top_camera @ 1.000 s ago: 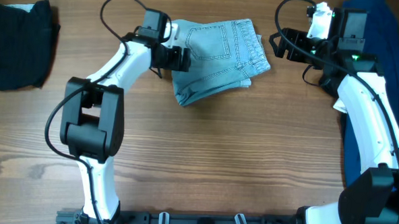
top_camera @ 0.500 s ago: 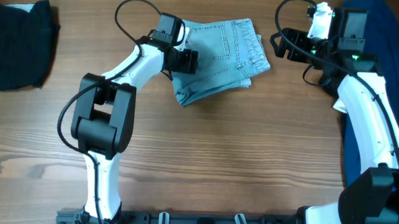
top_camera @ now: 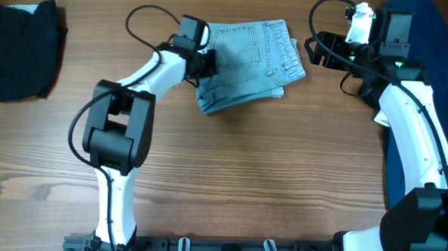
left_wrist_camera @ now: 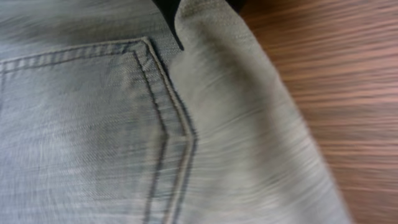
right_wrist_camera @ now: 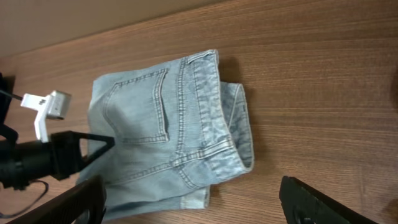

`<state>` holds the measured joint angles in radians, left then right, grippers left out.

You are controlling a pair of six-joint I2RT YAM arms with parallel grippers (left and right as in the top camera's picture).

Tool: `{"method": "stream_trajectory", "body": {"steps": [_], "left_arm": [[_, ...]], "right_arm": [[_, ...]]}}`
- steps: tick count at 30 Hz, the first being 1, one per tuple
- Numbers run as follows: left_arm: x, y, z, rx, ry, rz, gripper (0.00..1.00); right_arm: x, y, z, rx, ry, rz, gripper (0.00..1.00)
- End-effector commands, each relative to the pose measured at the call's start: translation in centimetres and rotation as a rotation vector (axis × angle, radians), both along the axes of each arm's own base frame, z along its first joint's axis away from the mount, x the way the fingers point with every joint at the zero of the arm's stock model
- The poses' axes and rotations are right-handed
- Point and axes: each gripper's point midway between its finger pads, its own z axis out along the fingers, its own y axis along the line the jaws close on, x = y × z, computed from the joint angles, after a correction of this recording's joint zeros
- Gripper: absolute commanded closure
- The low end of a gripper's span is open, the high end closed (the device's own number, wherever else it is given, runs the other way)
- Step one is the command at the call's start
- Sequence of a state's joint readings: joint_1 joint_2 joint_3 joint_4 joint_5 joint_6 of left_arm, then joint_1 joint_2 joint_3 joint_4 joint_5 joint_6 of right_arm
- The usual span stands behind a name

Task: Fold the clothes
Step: 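Push the folded jeans bundle leftward with the left gripper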

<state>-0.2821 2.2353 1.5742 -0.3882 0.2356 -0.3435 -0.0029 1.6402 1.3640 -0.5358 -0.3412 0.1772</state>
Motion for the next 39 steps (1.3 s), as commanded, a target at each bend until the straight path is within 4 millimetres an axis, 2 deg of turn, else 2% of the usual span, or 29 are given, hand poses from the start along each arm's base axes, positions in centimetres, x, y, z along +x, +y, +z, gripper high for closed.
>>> {"method": "stream_trajectory", "body": {"steps": [1, 5, 12, 14, 16, 17, 18, 20, 21, 24, 26, 29, 31, 32, 35, 39], "left_arm": [[1.3, 6.0, 0.1, -0.048, 0.057, 0.209, 0.96], [1.2, 10.3, -0.1, -0.044, 0.097, 0.299, 0.96], [1.5, 16.8, -0.2, 0.052, 0.042, 0.225, 0.96], [1.5, 18.1, -0.3, 0.091, 0.022, 0.189, 0.91], [1.6, 19.5, -0.4, 0.148, 0.006, 0.168, 0.64], [1.6, 20.3, -0.3, 0.183, -0.001, 0.168, 0.42], [1.7, 21.1, -0.1, 0.222, -0.010, 0.172, 0.25], [2.2, 22.4, 0.8, 0.290, -0.035, 0.174, 0.05], [2.4, 22.7, 1.5, 0.310, -0.049, 0.166, 0.00], [3.6, 23.1, 5.3, 0.353, -0.115, 0.160, 0.00], [4.2, 22.3, 9.1, 0.343, -0.167, 0.153, 0.00], [4.4, 19.5, 13.5, 0.313, -0.235, 0.102, 0.00], [4.4, 17.2, 15.3, 0.329, -0.281, 0.033, 0.00], [4.3, 15.4, 16.0, 0.339, -0.309, -0.020, 0.00], [4.1, 10.9, 16.0, 0.359, -0.344, -0.153, 0.00], [3.6, 5.9, 13.6, 0.405, -0.349, -0.316, 0.00]], "right_arm": [[0.3, -0.1, 0.2, -0.023, -0.013, 0.006, 0.11], [0.3, -0.1, 0.2, -0.022, -0.015, 0.006, 0.11], [0.4, -0.1, 0.3, -0.023, -0.019, 0.006, 0.12], [0.5, -0.1, 0.3, -0.023, -0.023, 0.006, 0.12], [0.6, -0.1, 0.4, -0.022, -0.029, 0.006, 0.13], [0.6, -0.1, 0.4, -0.022, -0.031, 0.006, 0.13], [0.6, -0.1, 0.5, -0.022, -0.032, 0.006, 0.12], [0.6, -0.1, 0.5, -0.022, -0.033, 0.006, 0.13], [0.6, -0.1, 0.5, -0.023, -0.033, 0.006, 0.13], [0.6, -0.1, 0.5, -0.022, -0.033, 0.006, 0.13], [0.6, -0.1, 0.5, -0.022, -0.033, 0.006, 0.13], [0.6, -0.1, 0.5, -0.022, -0.033, 0.006, 0.13], [0.6, -0.1, 0.5, -0.022, -0.033, 0.006, 0.12], [0.6, -0.1, 0.5, -0.023, -0.033, 0.006, 0.12], [0.6, -0.1, 0.5, -0.023, -0.033, 0.006, 0.12], [0.6, -0.2, 0.5, -0.023, -0.032, 0.006, 0.11]]}}
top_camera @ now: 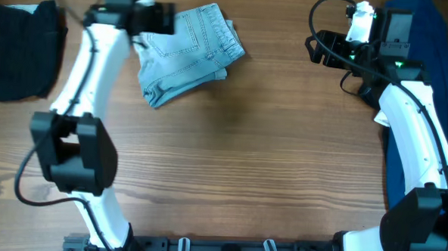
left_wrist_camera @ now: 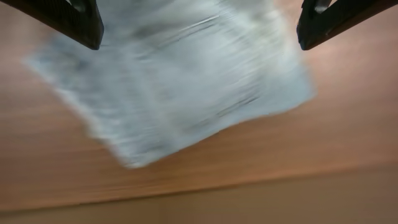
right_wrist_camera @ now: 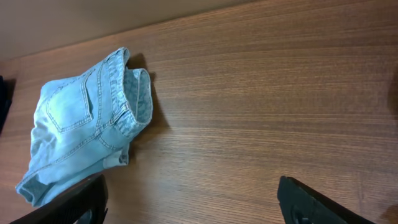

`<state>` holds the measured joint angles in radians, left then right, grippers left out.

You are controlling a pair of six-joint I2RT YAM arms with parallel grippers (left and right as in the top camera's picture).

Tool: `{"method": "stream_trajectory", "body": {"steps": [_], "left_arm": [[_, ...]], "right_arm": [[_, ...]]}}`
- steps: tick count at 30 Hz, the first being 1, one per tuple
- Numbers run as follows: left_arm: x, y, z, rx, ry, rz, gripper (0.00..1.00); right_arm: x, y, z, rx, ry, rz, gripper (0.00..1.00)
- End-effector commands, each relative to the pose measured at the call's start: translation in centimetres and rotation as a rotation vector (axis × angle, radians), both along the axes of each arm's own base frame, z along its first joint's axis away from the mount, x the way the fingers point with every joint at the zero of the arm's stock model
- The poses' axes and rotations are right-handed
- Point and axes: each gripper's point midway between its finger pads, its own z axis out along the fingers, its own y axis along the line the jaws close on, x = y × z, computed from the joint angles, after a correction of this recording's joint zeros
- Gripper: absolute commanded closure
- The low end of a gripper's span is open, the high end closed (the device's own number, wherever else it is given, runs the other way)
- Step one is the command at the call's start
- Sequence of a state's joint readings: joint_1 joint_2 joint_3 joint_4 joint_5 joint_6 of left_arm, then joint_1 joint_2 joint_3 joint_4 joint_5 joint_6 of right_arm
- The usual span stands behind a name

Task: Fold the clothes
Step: 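Push the folded jeans bundle leftward with the left gripper, then grasp the folded jeans bundle with the left gripper and lift it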

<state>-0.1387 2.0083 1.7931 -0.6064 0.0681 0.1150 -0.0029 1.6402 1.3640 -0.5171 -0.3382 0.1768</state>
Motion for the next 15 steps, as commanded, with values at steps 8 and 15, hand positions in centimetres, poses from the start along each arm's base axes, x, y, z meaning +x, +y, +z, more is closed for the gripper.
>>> {"method": "stream_trajectory", "body": {"steps": [8, 15], "left_arm": [[-2.5, -6.8, -8.3, 0.384, 0.115, -0.362, 0.00], [-5.1, -8.0, -10.0, 0.471, 0.194, -0.557, 0.00]], "right_arm": [[0.2, -0.4, 0.0, -0.034, -0.006, -0.005, 0.11], [0.3, -0.5, 0.1, -0.036, -0.012, -0.008, 0.11]]}}
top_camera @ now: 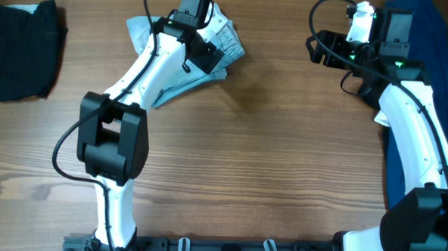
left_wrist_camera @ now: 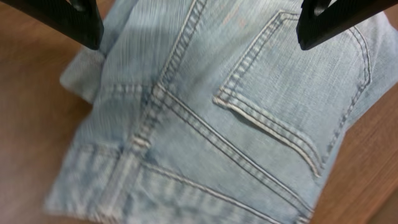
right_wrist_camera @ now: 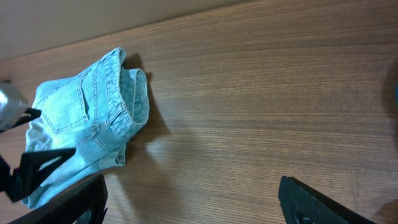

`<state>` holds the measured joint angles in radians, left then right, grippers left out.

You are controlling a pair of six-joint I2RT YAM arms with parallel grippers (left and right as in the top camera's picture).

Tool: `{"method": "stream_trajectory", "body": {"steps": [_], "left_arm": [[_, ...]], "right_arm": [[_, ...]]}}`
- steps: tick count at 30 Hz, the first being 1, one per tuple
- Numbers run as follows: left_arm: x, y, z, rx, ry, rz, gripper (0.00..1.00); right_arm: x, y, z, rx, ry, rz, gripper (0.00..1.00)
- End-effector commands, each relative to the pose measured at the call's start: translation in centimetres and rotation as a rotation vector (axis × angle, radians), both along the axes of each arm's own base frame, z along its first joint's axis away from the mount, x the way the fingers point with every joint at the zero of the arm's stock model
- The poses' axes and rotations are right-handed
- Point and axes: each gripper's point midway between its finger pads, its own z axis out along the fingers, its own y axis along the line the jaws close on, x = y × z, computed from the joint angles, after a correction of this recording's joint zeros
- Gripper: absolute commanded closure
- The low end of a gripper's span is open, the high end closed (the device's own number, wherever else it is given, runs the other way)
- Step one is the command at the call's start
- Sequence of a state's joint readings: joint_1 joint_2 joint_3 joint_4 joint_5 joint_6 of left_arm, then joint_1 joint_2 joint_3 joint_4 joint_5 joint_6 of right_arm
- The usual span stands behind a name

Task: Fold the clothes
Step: 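Grasp the folded jeans bundle with the left gripper and lift it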

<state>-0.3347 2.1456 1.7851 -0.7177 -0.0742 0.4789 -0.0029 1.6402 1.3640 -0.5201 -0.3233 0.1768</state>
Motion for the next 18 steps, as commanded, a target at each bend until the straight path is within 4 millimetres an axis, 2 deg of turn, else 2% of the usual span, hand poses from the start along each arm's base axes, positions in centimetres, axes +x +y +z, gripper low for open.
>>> {"method": "stream_trajectory", "body": {"steps": [1, 4, 10, 18], "left_arm": [[-1.7, -0.8, -1.1, 0.092, 0.053, -0.182, 0.00], [-2.7, -0.9, -2.3, 0.114, 0.103, -0.220, 0.00], [-3.1, -0.8, -5.3, 0.132, 0.162, -0.225, 0.00], [-2.7, -0.7, -7.7, 0.147, 0.178, -0.219, 0.00]], "right_arm": [[0.3, -0.2, 0.2, -0.025, -0.015, 0.003, 0.11], [0.3, -0.2, 0.2, -0.025, -0.015, 0.002, 0.11], [0.4, -0.2, 0.2, -0.025, -0.015, 0.003, 0.11], [0.5, -0.2, 0.3, -0.023, -0.021, 0.001, 0.11]]}}
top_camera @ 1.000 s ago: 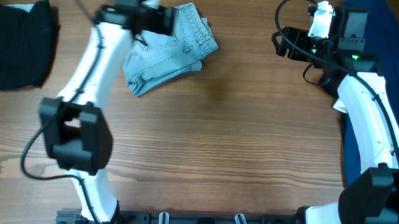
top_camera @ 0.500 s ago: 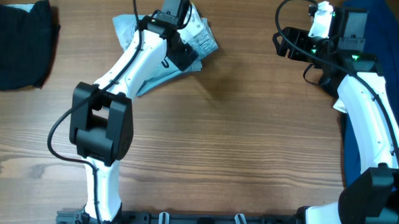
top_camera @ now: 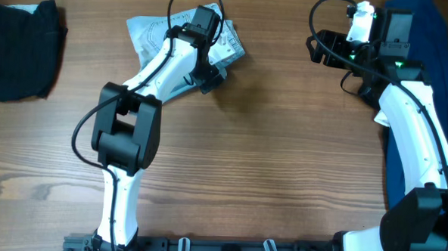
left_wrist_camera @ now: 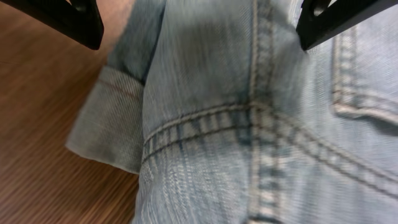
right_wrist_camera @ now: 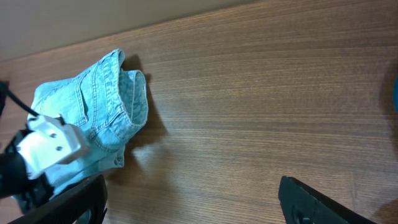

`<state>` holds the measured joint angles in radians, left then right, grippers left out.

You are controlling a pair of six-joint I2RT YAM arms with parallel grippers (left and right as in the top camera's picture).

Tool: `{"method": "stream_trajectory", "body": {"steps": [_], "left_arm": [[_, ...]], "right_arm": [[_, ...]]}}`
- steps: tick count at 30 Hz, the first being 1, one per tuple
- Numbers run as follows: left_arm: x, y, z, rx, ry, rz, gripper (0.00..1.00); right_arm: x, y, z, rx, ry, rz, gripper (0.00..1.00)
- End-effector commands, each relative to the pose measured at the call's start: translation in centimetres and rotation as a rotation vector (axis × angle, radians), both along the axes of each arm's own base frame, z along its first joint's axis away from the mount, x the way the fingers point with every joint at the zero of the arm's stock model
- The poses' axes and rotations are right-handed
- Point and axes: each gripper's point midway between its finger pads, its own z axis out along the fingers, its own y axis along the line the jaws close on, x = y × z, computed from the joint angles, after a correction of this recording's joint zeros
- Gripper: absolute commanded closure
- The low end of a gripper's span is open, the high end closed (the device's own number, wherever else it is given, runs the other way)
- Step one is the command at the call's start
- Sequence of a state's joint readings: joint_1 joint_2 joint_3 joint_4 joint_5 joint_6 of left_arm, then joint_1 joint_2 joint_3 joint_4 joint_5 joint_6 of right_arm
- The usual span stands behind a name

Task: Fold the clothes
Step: 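Grasp the folded jeans bundle with the left gripper and lift it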

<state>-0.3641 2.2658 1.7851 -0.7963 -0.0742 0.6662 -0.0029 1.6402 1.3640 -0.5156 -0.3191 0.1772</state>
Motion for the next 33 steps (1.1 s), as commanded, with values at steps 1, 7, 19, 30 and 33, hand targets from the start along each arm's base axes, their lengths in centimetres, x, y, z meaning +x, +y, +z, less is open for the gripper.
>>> {"method": "stream_trajectory", "body": {"steps": [1, 7, 19, 30, 33], "left_arm": [[0.2, -0.1, -1.0, 0.005, 0.002, -0.018, 0.00], [0.2, -0.2, -1.3, 0.003, 0.006, -0.011, 0.02], [0.7, 0.5, -5.1, 0.052, 0.020, 0.012, 0.38], [1.1, 0.2, -5.2, 0.024, 0.004, 0.082, 0.96], [2.3, 1.4, -3.7, 0.052, -0.063, 0.174, 0.96]], "right_arm": [[0.4, -0.1, 0.2, -0.021, -0.016, 0.004, 0.11], [0.4, -0.1, 0.3, -0.020, -0.020, 0.004, 0.11], [0.6, -0.1, 0.4, -0.021, -0.027, 0.004, 0.12], [0.6, -0.1, 0.5, -0.021, -0.031, 0.004, 0.12], [0.6, -0.1, 0.5, -0.021, -0.030, 0.004, 0.12]]}}
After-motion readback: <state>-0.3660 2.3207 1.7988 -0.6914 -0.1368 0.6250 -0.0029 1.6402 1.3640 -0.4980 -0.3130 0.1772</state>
